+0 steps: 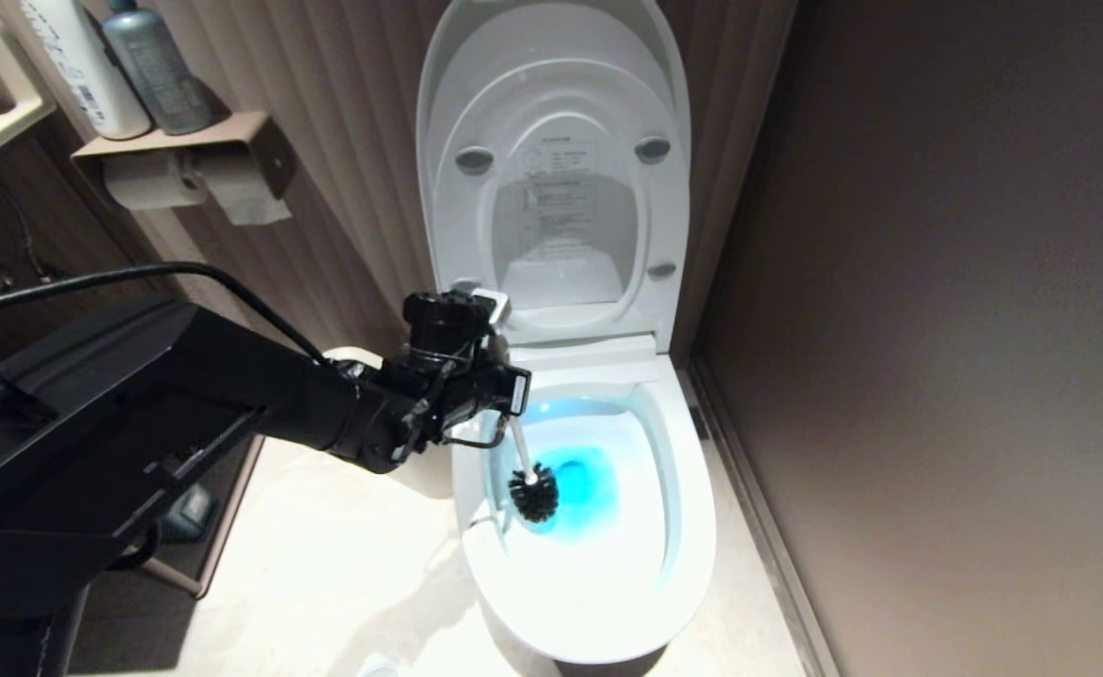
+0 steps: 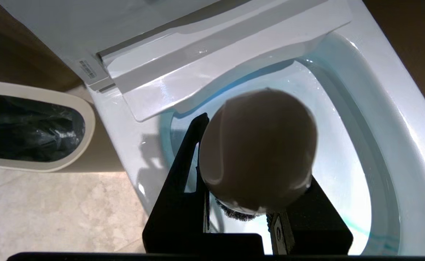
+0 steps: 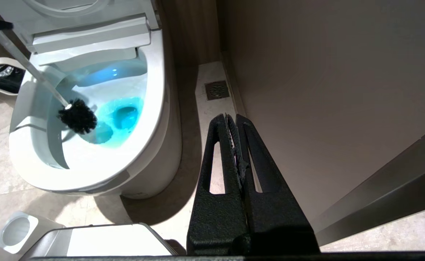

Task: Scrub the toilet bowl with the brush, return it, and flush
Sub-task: Scrub the toilet bowl

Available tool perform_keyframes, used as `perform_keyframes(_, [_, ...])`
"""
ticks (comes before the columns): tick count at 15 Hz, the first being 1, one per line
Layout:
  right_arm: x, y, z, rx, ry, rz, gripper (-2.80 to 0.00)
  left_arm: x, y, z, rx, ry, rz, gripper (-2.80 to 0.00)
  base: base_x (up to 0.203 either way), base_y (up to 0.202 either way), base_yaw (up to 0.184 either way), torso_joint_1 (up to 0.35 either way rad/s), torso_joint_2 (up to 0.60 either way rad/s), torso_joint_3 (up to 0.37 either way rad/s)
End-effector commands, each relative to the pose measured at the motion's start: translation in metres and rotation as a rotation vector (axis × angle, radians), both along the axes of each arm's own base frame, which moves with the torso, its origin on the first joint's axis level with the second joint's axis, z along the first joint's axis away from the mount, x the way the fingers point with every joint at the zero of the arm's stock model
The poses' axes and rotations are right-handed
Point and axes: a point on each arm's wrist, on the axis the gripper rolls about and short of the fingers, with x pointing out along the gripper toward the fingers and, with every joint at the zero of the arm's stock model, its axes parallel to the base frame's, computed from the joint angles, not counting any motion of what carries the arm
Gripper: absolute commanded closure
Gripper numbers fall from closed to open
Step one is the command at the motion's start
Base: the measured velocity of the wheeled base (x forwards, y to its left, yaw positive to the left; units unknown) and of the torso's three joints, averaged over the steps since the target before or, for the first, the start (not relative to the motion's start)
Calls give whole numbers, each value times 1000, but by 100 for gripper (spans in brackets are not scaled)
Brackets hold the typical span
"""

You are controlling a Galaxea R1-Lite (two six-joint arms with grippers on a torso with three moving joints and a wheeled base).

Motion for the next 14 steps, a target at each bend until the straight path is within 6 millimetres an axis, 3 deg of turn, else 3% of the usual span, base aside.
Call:
perform_keyframes(1, [0, 0, 0, 1, -1, 0, 0, -10, 16, 19, 31, -37, 7, 0, 0, 0, 0, 0, 0, 0])
perform_keyframes(6, [0, 0, 0, 1, -1, 0, 0, -7, 39, 32, 88, -71, 37, 0, 0, 0, 0, 0, 0, 0])
perform_keyframes(11, [0, 0, 0, 1, 0, 0, 0, -14, 39, 8, 127, 1, 20, 0, 0, 0, 0, 0, 0, 0])
perform_keyframes(14, [0, 0, 0, 1, -1, 0, 0, -20, 29, -3, 133, 34, -21, 0, 0, 0, 0, 0, 0, 0])
